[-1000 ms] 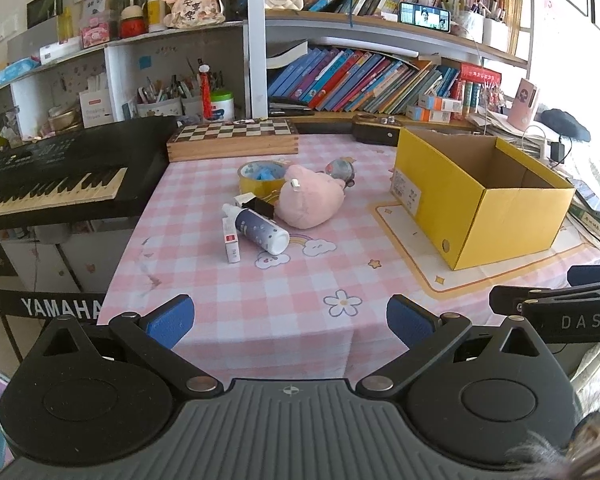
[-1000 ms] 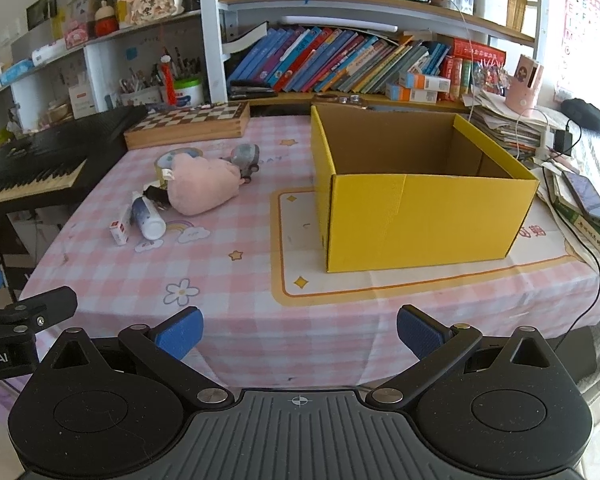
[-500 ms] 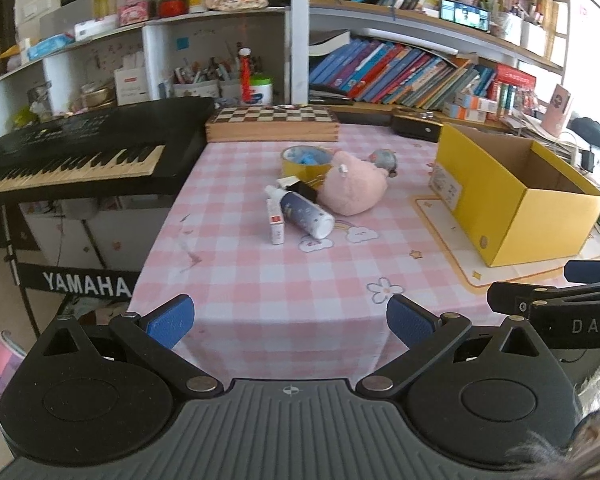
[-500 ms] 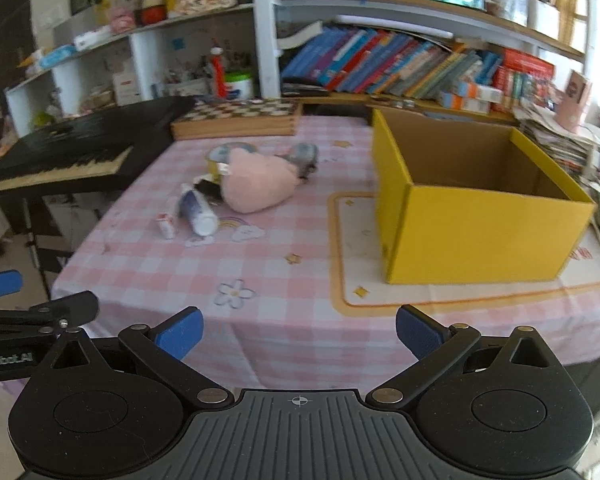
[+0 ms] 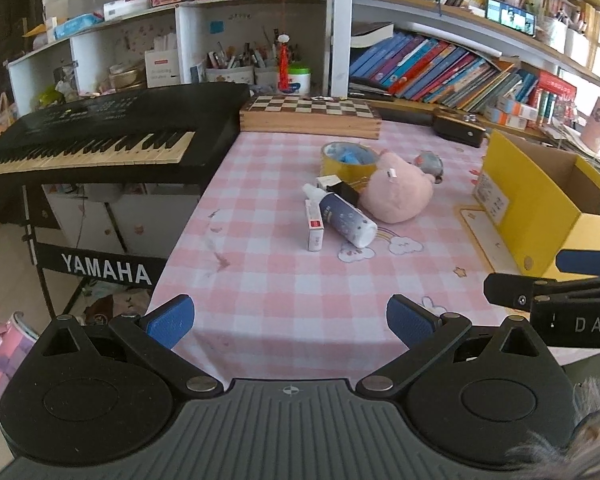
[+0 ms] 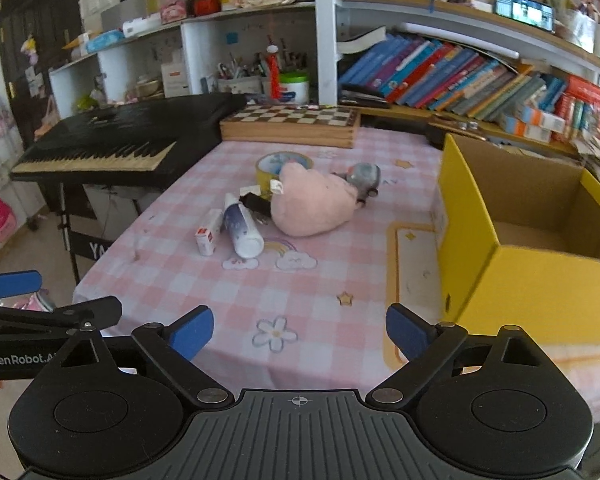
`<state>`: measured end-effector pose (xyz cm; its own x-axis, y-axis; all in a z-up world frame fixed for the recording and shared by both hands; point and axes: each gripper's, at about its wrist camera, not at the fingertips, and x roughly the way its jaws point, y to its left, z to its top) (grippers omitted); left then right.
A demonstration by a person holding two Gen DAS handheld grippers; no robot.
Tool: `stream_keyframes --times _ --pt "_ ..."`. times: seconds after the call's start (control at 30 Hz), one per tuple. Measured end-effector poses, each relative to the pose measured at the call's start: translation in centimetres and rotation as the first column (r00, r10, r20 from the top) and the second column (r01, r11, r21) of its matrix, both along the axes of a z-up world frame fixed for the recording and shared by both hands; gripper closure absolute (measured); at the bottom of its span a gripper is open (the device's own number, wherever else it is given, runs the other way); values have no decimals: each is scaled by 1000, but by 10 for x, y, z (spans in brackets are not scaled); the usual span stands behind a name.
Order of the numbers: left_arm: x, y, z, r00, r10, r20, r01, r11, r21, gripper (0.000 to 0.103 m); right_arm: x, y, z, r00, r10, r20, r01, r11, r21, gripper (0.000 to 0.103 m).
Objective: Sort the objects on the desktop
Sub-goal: 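Grasp the pink plush pig with right tool while left tool grasps small white box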
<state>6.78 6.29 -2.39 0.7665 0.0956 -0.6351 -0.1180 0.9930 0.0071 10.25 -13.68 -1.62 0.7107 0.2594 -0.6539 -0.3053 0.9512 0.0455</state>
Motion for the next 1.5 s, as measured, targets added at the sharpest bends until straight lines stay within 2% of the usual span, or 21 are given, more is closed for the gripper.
stream_keyframes --times 0.33,0.63,0.9,1.03,1.2,1.37,1.5 --pt "44 1 -3 999 43 2 -43 999 11 0 57 9 -4 998 55 -17 -55 998 -9 8" --pt "77 0 -8 998 58 -16 -58 998 -2 5 99 6 -10 997 67 -46 -66 998 25 9" --pt "115 6 -19 998 53 -45 -54 998 -15 28 134 9 -15 995 69 -67 -67 997 33 9" --pt "141 6 -30 996 29 -86 -31 999 -17 43 153 11 -20 994 66 -87 -63 997 41 9" --pt "166 2 -47 989 -5 -146 2 1000 -19 54 175 15 -28 989 73 -131 -68 997 48 9" --pt "183 3 -61 982 -18 -190 11 999 -39 75 195 20 -40 979 78 -188 -69 996 52 9" --pt "189 2 -64 982 -21 -189 14 999 -39 85 208 24 -48 969 76 -234 -65 996 53 8"
